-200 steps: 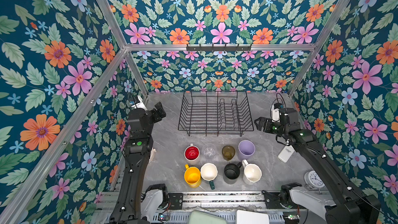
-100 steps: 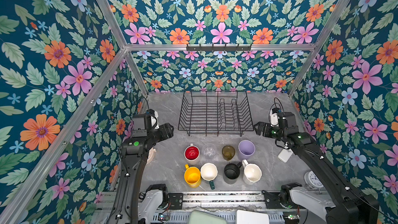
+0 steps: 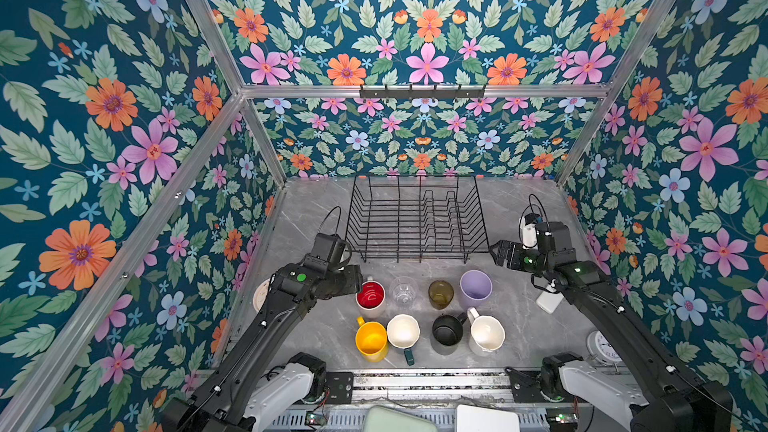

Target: Load the cups into the dish rack

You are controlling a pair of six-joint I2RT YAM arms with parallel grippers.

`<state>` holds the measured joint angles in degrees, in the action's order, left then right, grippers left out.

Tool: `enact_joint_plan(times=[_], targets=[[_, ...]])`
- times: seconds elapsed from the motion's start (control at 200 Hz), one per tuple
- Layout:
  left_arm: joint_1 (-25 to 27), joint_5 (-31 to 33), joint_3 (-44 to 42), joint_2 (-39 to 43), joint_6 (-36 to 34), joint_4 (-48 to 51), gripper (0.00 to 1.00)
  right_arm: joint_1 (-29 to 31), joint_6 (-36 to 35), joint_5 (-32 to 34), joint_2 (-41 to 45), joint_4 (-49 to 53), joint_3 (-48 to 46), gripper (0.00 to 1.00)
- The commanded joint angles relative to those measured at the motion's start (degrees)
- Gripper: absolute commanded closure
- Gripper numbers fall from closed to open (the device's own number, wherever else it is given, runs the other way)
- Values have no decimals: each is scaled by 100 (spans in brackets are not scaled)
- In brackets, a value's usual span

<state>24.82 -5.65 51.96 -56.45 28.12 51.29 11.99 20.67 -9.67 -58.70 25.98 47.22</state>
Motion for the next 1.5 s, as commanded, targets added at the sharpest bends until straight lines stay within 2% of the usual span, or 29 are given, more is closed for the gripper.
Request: enact_joint_plan(times=[0.0, 0.435, 0.955, 1.495], targets=[[101, 101, -99, -87, 132, -131, 32, 5, 34, -9, 25, -128, -20, 1], [406, 510, -437, -766, 308, -518, 38, 5, 38, 9, 68, -93, -21, 1], [524, 514, -754, -1244, 386, -1015, 48, 5, 52, -42, 86, -126, -88, 1], [536, 670, -767, -1606, 526, -1288, 73, 5, 61, -80, 157, -120, -205, 1]])
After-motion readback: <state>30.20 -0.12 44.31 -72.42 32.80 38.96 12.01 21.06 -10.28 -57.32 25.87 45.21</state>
